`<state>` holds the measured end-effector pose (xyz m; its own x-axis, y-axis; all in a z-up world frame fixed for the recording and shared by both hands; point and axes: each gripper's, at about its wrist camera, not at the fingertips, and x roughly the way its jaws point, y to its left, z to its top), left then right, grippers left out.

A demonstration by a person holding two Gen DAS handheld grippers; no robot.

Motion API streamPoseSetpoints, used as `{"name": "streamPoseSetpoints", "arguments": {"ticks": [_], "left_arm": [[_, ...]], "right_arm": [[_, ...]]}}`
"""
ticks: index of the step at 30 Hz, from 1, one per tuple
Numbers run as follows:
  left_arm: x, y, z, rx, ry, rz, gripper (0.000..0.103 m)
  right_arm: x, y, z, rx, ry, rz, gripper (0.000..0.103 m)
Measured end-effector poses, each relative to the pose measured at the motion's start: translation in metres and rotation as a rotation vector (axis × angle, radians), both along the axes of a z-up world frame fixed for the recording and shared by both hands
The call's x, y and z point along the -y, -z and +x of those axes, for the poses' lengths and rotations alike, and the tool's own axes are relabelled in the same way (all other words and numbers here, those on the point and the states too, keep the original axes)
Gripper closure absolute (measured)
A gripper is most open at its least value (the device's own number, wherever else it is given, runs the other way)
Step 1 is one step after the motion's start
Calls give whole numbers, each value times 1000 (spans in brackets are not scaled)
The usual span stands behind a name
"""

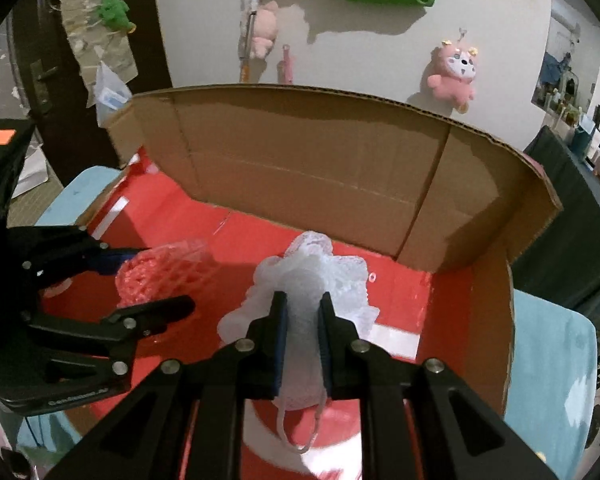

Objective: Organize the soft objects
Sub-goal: 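Carry both poufs into the red-lined cardboard box and lower them, then open both tools to release the poufs and pull back to the table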

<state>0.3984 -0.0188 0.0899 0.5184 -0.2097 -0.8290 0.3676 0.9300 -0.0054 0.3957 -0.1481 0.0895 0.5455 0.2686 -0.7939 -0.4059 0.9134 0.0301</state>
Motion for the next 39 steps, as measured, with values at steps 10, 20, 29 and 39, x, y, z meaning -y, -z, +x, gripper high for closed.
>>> {"name": "streamPoseSetpoints", "arguments": {"ticks": [10,20,29,39], "left_arm": [[3,20,27,-14,-31,3,59],[-9,21,28,-31,-77,-12,51],[-19,25,24,-44,-104,-3,32],[-36,9,16,-38,-129,-45,27]], "right_arm": [[3,4,19,0,38,21,76],[12,9,22,-34,61,15,48],[21,18,24,-79,79,22,26],[32,5,18,-58,122,28,13]]}}
